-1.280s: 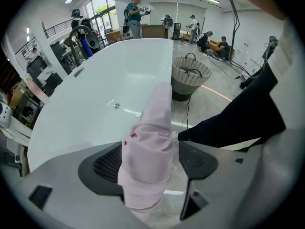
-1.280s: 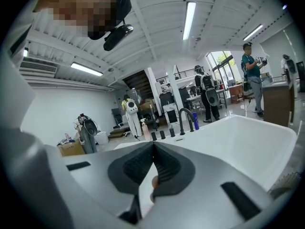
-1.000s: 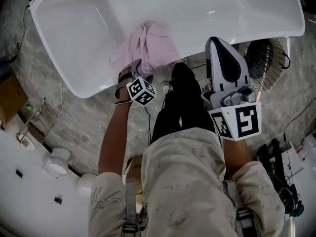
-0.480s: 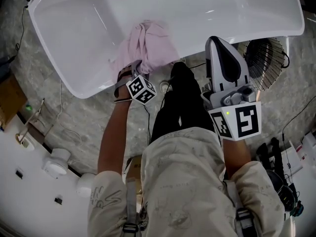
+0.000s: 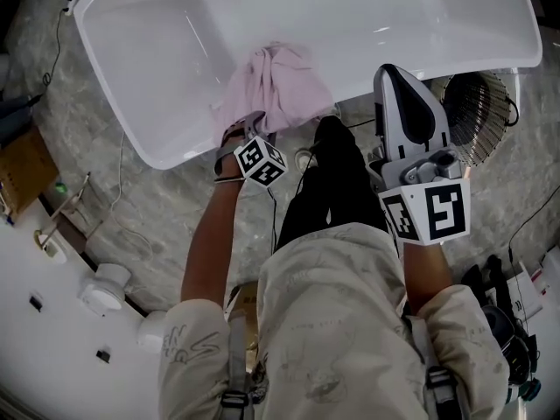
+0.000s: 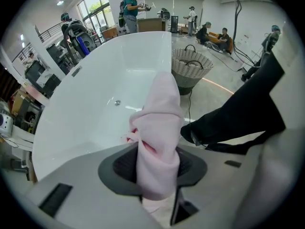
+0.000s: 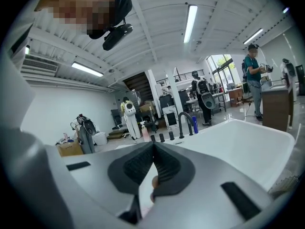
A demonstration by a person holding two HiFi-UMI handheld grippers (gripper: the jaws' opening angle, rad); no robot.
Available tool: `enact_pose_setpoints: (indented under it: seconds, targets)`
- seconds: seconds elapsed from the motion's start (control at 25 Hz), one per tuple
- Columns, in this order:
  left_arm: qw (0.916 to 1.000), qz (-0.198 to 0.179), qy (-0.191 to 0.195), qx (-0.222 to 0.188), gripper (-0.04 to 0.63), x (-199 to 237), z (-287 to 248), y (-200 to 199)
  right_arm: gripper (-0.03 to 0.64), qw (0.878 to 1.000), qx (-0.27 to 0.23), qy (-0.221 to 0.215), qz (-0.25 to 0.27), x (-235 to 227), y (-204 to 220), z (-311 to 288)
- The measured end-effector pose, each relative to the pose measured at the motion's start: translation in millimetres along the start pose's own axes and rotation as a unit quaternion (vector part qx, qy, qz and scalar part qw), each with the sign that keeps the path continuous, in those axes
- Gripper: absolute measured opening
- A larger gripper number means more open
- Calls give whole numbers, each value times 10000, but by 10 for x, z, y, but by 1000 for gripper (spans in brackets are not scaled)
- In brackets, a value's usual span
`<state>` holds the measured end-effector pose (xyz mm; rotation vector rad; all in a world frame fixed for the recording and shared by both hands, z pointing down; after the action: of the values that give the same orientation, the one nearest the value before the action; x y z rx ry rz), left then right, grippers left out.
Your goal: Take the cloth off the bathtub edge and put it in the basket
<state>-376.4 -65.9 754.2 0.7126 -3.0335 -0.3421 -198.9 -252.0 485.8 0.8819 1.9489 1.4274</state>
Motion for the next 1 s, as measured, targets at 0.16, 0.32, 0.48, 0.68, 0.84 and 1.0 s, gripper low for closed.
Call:
enact_pose_setpoints:
  seconds: [0.16, 0.32, 0.48, 0.68, 0.84, 1.0]
  targets:
    - [9990, 356, -139, -211, 31, 15, 152, 72, -12, 10000, -63, 26, 21, 63, -54, 77]
    - [9964, 730, -327, -281, 28, 7, 225, 154, -12, 9999, -115, 22, 63, 135, -111, 181]
    - [9923, 1073, -442, -434, 26, 8, 363, 229, -12, 9997, -176, 3, 139, 259, -203, 298]
    - [9804, 1719, -553, -783, 26, -11, 613, 328, -12, 9992, -293, -26, 259, 396, -321, 442]
    - [9621, 2300, -682, -1293, 26, -56, 915, 354, -12, 9985, -412, -83, 359, 545, -428, 538]
    - [9423, 2757, -843, -1700, 25, -153, 1224, 420, -12, 9978, -452, -166, 451, 730, -499, 695]
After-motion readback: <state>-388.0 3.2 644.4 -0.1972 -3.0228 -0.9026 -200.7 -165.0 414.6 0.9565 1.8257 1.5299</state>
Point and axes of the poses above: the fingertips, and each gripper's own axes: z backward along the fingers, x to its left, y out of its underside, the point moved 8 cm from there along z, backward along the fingers, and after that the axes turned 12 degrees about z, right-handed, at the moved point
